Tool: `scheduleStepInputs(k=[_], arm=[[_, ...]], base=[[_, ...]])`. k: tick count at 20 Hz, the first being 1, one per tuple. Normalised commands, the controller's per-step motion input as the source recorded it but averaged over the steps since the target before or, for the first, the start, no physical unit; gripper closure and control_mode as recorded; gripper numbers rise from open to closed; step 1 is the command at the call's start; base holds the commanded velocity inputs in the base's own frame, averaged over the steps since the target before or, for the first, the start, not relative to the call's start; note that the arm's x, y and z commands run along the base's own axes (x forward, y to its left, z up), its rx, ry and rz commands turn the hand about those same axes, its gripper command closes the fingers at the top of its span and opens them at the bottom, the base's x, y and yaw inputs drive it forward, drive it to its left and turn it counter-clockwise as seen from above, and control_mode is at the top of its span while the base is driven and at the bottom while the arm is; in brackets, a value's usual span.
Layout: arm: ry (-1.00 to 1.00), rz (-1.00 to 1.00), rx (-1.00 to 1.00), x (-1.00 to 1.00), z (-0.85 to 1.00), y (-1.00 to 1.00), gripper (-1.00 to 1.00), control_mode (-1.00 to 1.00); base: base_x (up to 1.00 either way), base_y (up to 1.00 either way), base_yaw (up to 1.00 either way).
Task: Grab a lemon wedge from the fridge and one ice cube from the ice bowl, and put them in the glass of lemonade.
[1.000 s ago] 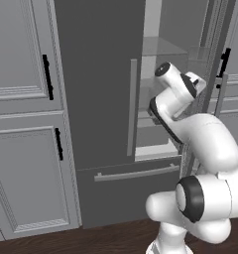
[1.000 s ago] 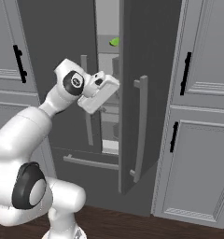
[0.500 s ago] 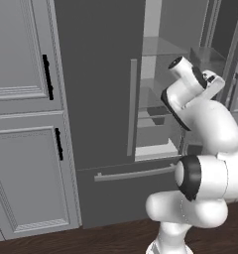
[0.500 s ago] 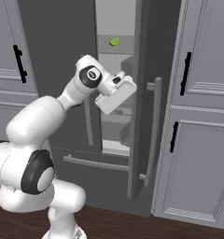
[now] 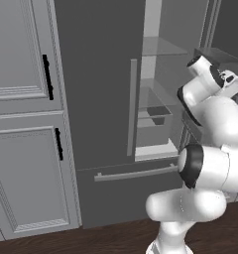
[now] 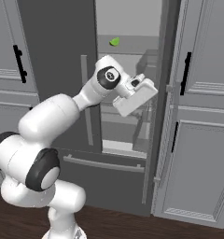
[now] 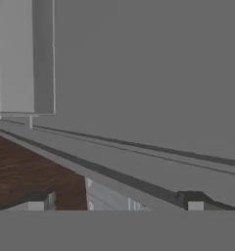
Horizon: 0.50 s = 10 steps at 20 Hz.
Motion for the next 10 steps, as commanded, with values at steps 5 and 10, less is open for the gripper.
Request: scheduleStepInputs(k=[5,10], arm=[[-0.12,-0.06,0.01,-0.18,0.0,-0.47,-1.0,-1.0],[-0.31,0.0,0.01,-0.75,0.1,0.11,-1.0,-1.0]], base=[[0.0,0.0,0.0],[0.0,0.0,0.0]])
